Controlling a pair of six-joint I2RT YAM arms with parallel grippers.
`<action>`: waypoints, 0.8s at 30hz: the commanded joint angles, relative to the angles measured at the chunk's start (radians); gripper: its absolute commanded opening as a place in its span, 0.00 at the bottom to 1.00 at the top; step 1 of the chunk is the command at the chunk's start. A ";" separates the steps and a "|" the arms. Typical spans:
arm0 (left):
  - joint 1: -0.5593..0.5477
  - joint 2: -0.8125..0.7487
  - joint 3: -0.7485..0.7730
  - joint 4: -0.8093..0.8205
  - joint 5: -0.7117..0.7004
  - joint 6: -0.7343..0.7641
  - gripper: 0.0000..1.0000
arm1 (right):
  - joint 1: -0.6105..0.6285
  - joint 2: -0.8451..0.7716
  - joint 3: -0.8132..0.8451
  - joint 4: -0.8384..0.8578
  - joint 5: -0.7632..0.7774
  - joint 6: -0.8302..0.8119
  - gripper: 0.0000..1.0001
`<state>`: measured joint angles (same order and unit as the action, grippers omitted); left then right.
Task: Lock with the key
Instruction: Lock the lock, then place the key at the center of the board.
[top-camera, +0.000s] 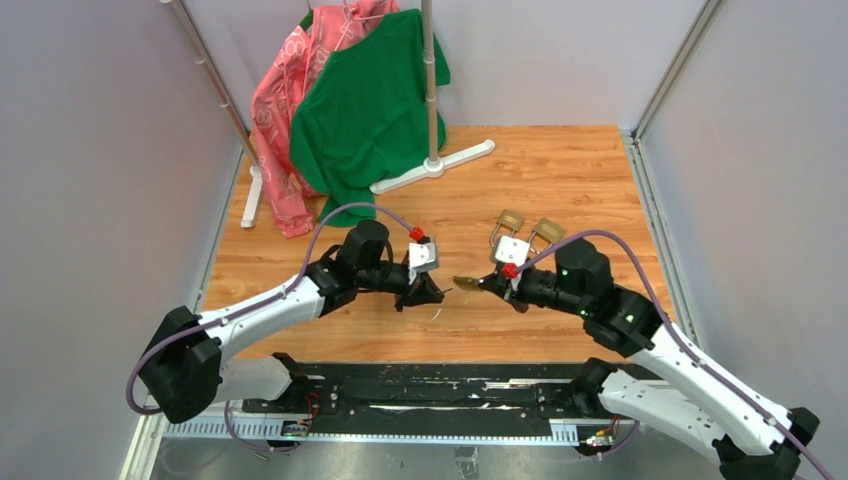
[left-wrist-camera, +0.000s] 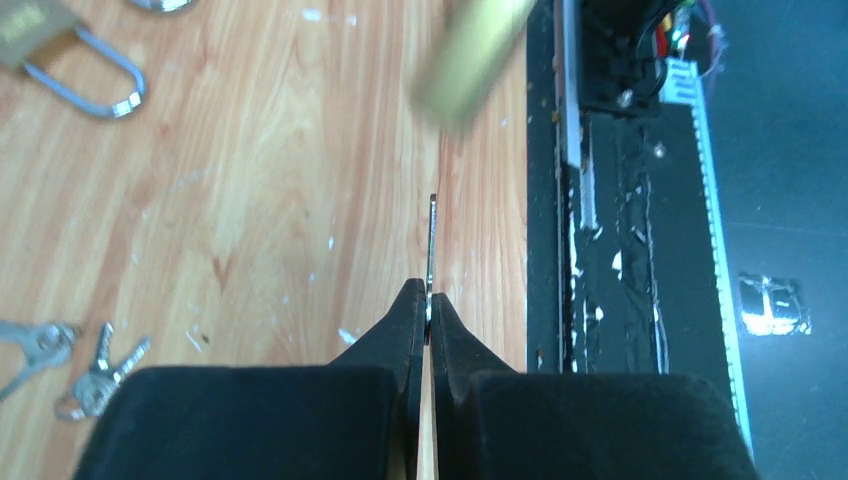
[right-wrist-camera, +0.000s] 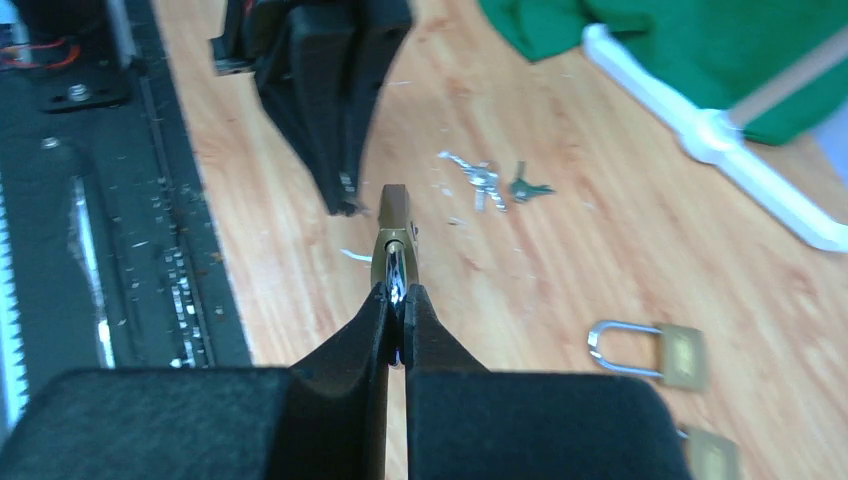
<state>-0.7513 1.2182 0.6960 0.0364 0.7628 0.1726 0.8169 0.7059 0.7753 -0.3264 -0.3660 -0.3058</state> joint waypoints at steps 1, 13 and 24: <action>0.030 0.008 -0.056 -0.129 -0.070 0.044 0.00 | -0.033 -0.071 0.102 -0.020 0.133 -0.059 0.00; 0.033 0.119 -0.058 0.047 -0.954 -0.128 0.00 | -0.040 -0.033 0.068 0.024 0.166 -0.057 0.00; 0.029 0.282 -0.071 0.217 -1.074 -0.121 0.13 | -0.039 0.018 0.090 0.003 0.120 -0.057 0.00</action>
<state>-0.7204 1.4876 0.6315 0.1394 -0.2401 0.0433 0.7895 0.7357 0.8471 -0.3679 -0.2203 -0.3561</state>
